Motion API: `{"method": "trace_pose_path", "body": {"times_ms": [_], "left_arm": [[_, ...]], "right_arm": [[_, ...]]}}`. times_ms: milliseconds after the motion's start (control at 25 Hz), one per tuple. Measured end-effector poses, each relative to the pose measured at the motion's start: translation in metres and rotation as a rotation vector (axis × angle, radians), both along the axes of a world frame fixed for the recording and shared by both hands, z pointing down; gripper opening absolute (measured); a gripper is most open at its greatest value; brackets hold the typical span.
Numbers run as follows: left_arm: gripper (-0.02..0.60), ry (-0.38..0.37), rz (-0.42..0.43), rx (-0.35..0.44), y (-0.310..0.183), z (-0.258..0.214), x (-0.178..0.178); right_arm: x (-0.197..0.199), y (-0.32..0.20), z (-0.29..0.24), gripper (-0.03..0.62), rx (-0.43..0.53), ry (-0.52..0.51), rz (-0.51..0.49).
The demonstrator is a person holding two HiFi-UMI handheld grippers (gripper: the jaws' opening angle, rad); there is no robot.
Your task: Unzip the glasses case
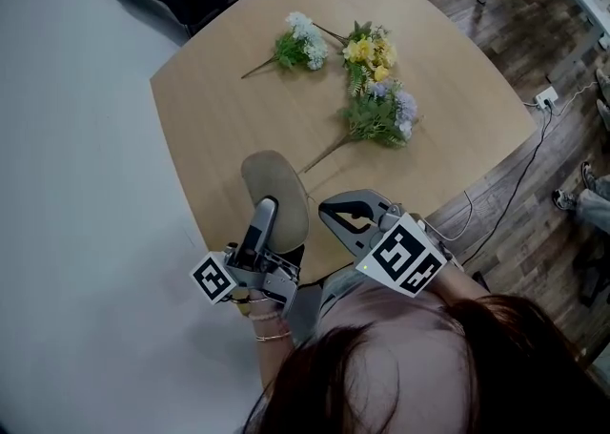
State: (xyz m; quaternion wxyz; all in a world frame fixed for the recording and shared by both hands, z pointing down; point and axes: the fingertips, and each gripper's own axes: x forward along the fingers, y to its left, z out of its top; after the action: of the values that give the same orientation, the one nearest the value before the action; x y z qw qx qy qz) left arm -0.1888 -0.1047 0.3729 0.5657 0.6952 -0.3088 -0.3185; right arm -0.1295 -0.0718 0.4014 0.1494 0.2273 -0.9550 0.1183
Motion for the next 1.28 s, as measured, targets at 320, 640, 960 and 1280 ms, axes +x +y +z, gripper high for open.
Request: {"method": "trace_pose_path", "body": {"times_ms": [320, 640, 960, 1280], "left_arm": [[0.279, 0.025, -0.019, -0.001, -0.001, -0.011, -0.019], [0.279, 0.044, -0.06, 0.006, -0.01, -0.022, -0.037], [0.279, 0.116, -0.097, 0.022, -0.022, -0.025, -0.051], [0.279, 0.145, -0.126, 0.026, -0.025, -0.019, -0.065]], "right_arm": [[-0.019, 0.006, -0.011, 0.015, -0.019, -0.007, 0.01], [-0.032, 0.01, -0.023, 0.015, -0.029, -0.004, -0.01], [-0.045, 0.006, -0.028, 0.015, -0.015, 0.018, -0.026], [-0.054, 0.009, -0.027, 0.015, -0.005, 0.04, -0.031]]}}
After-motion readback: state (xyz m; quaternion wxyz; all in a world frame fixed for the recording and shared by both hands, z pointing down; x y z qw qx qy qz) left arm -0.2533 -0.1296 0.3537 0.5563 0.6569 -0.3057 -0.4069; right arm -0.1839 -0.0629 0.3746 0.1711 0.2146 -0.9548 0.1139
